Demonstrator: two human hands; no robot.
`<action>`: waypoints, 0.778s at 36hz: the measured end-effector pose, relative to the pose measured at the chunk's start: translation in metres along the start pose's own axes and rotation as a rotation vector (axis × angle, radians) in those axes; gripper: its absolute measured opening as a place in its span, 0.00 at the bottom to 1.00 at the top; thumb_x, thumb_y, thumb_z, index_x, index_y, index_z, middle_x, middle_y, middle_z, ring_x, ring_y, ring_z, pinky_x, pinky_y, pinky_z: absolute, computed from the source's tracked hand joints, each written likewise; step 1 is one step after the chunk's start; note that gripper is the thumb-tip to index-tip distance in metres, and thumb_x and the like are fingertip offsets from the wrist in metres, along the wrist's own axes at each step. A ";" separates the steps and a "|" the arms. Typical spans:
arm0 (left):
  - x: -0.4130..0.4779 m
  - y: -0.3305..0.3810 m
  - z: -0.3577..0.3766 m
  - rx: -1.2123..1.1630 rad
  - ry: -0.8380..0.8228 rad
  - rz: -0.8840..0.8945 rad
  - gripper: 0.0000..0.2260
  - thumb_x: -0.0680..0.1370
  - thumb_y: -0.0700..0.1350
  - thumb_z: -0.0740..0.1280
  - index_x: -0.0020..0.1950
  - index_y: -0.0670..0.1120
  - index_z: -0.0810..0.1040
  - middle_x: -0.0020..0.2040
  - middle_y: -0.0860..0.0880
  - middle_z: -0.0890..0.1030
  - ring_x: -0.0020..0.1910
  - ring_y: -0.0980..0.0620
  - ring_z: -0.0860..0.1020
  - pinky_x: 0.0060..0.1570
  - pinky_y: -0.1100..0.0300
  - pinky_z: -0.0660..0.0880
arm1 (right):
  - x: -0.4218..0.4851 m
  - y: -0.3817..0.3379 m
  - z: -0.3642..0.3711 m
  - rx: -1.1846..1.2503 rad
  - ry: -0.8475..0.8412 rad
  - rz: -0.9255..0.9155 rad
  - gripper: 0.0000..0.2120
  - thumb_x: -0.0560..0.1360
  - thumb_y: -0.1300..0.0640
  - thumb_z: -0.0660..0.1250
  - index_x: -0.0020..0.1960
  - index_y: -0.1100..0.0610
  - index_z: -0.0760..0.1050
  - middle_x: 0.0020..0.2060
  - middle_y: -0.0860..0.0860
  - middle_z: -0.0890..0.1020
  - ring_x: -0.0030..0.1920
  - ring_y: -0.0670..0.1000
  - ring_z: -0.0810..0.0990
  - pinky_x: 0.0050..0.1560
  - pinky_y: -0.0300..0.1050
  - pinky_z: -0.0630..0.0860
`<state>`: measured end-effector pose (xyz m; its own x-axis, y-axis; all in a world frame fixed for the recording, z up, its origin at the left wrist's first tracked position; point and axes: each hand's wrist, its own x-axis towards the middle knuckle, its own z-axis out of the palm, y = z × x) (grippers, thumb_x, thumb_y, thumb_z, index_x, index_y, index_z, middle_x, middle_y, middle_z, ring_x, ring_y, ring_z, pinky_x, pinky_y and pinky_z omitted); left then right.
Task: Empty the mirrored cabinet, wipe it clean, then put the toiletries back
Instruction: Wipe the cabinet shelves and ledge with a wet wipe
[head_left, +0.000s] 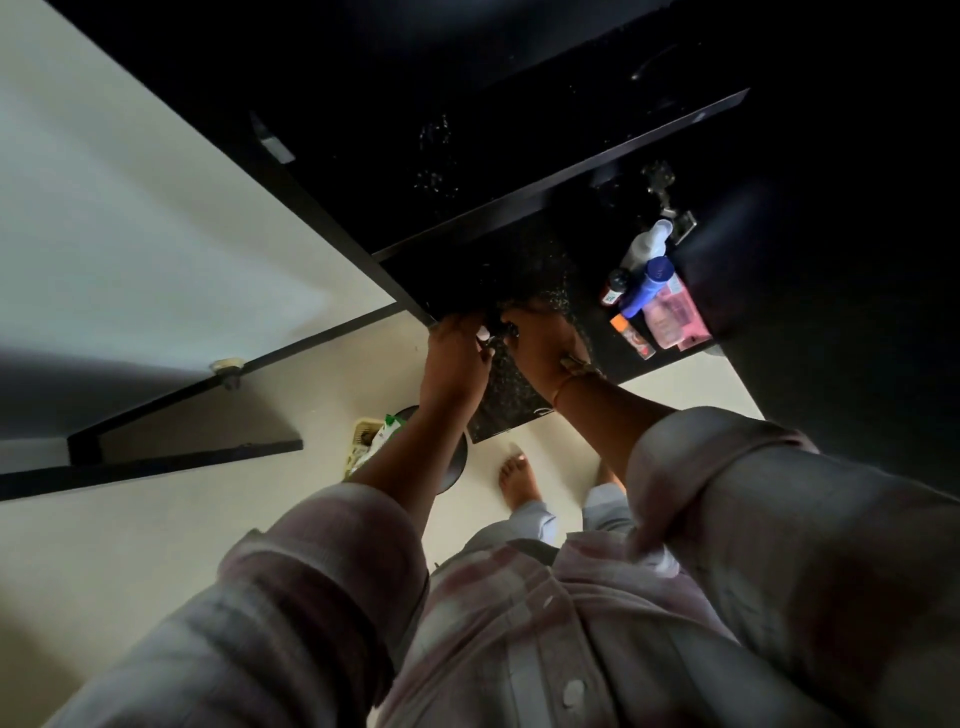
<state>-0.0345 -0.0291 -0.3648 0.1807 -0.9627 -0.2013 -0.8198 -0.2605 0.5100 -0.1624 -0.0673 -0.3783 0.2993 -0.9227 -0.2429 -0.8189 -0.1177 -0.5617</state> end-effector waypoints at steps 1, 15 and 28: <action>0.002 0.000 0.001 0.001 -0.009 0.004 0.21 0.74 0.40 0.71 0.67 0.47 0.75 0.62 0.44 0.78 0.62 0.45 0.75 0.58 0.55 0.73 | -0.001 0.001 0.001 0.004 0.012 0.012 0.16 0.76 0.60 0.65 0.63 0.52 0.77 0.61 0.54 0.77 0.58 0.58 0.78 0.57 0.46 0.75; 0.020 0.007 0.011 0.093 -0.086 0.041 0.10 0.79 0.43 0.64 0.59 0.45 0.79 0.55 0.43 0.82 0.56 0.44 0.80 0.51 0.52 0.79 | -0.022 0.037 -0.017 0.052 0.039 0.091 0.13 0.78 0.55 0.64 0.62 0.53 0.77 0.57 0.53 0.80 0.55 0.55 0.80 0.56 0.44 0.75; 0.034 0.087 0.051 0.044 -0.163 0.161 0.12 0.80 0.45 0.64 0.62 0.43 0.76 0.57 0.44 0.81 0.57 0.46 0.80 0.53 0.52 0.78 | -0.060 0.100 -0.055 0.036 0.125 0.300 0.11 0.74 0.57 0.66 0.55 0.55 0.80 0.51 0.57 0.81 0.48 0.60 0.80 0.46 0.43 0.74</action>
<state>-0.1271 -0.0813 -0.3697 -0.0413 -0.9661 -0.2548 -0.8545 -0.0980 0.5101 -0.2894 -0.0440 -0.3765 -0.0175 -0.9525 -0.3042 -0.8431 0.1776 -0.5075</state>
